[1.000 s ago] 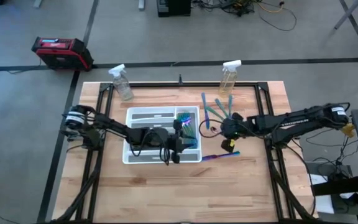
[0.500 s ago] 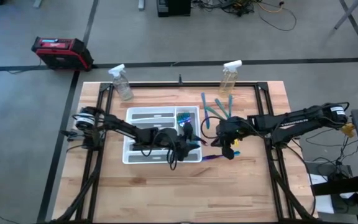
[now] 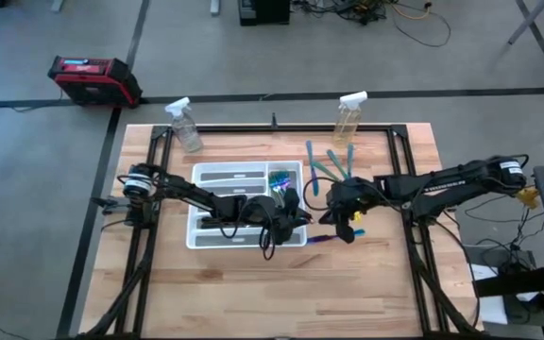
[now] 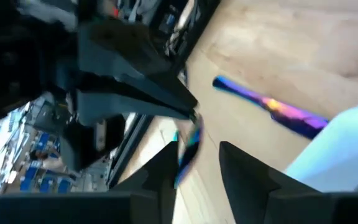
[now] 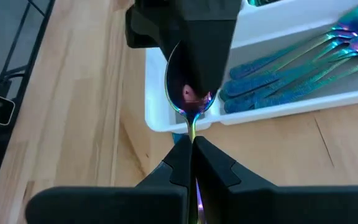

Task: Sort silverware
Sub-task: Put the blue spoon with the other blue spoons on the silverware tray, then adjust the silverware tray, then put the blue table knife on the silverware tray

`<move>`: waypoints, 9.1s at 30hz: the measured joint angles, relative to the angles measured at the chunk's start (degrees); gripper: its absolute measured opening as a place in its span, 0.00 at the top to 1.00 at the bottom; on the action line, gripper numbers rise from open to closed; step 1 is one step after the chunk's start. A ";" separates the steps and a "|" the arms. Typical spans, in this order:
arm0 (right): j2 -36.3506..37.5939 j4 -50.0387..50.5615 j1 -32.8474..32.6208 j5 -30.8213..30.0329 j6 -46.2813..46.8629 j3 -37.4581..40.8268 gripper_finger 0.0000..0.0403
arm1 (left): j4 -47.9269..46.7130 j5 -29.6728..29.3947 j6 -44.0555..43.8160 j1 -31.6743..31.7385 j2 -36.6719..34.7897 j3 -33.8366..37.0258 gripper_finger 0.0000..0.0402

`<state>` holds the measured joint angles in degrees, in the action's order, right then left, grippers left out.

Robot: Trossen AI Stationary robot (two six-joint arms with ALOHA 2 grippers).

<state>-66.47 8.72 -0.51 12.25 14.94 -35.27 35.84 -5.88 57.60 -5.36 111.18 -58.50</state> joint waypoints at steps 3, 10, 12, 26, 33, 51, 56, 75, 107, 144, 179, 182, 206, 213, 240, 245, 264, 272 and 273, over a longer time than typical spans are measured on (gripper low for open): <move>-0.63 -0.79 0.00 0.05 0.00 0.00 1.00 | 0.37 0.93 0.00 -0.46 -0.02 0.00 0.83; -1.04 -1.55 0.00 -0.23 0.00 -0.02 1.00 | -0.86 1.10 -1.22 -0.48 -0.02 0.04 0.99; -1.06 -1.72 0.02 -0.23 -0.15 -0.02 1.00 | -0.94 0.87 -1.04 -0.50 -0.02 0.04 0.99; -1.15 -1.97 0.02 -0.37 -0.59 -0.04 1.00 | -1.40 -0.95 0.83 -0.85 -0.02 0.04 1.00; -1.15 -1.99 0.02 -0.37 -0.59 -0.04 1.00 | -1.40 -1.04 0.83 -0.85 -0.07 0.04 1.00; -0.91 -4.57 0.02 -2.13 -3.61 -0.20 0.86 | -1.57 -4.92 2.06 -1.09 -0.31 0.02 1.00; 0.66 -7.53 -0.07 -4.57 -3.76 -0.20 0.70 | -4.97 -11.70 10.49 -1.67 -1.16 0.02 1.00; 1.76 -8.25 0.02 -10.25 -9.63 2.46 0.52 | -49.50 -24.72 1.57 -1.64 -24.18 1.91 1.00; -5.24 -21.47 0.15 -18.38 -2.90 3.69 0.51 | -57.18 -23.89 3.73 -7.50 -45.29 28.88 1.00; -11.55 -26.02 0.01 -18.10 -1.02 3.69 0.51 | -66.07 -19.36 -21.05 -5.79 -39.13 26.08 0.97; -11.53 -26.17 -0.02 -16.30 0.79 3.69 0.51 | -66.67 -23.22 -28.44 -4.26 -39.39 24.70 0.67; -11.53 -25.52 0.14 -16.66 1.16 3.69 0.51 | -66.70 -23.48 -30.18 -4.26 -40.47 20.93 0.67; -9.32 -0.72 0.69 -22.27 -6.02 1.88 0.54 | -35.00 -18.93 -61.80 -8.21 -36.78 17.23 0.71; -11.03 -4.86 -12.34 -22.25 -8.43 2.01 0.54 | -33.20 -21.36 -70.55 -18.12 -31.56 16.77 0.71; -33.58 -36.58 -18.00 -29.32 -12.55 -1.67 0.54 | -35.04 -32.48 -86.66 -25.11 -14.98 19.00 0.71; -32.29 -36.15 -12.03 -29.77 -16.47 -1.79 0.54 | -34.95 -35.82 -86.18 -22.19 -15.89 21.92 0.71; -20.19 -5.20 -23.41 -25.36 5.63 -1.73 0.78 | -2.71 -30.00 -76.02 -23.78 -7.59 17.95 0.71; -23.67 -11.31 -24.71 -38.60 8.13 -1.67 0.97 | -3.91 -29.58 -70.61 -22.21 -0.75 9.60 0.71; -24.81 -12.75 -24.37 -37.86 8.03 -1.89 0.98 | -4.50 -29.45 -70.26 -22.14 -0.49 9.05 0.71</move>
<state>-91.28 -4.03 -24.88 -25.61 22.97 -37.16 31.33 -35.33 -12.66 -27.50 110.69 -49.45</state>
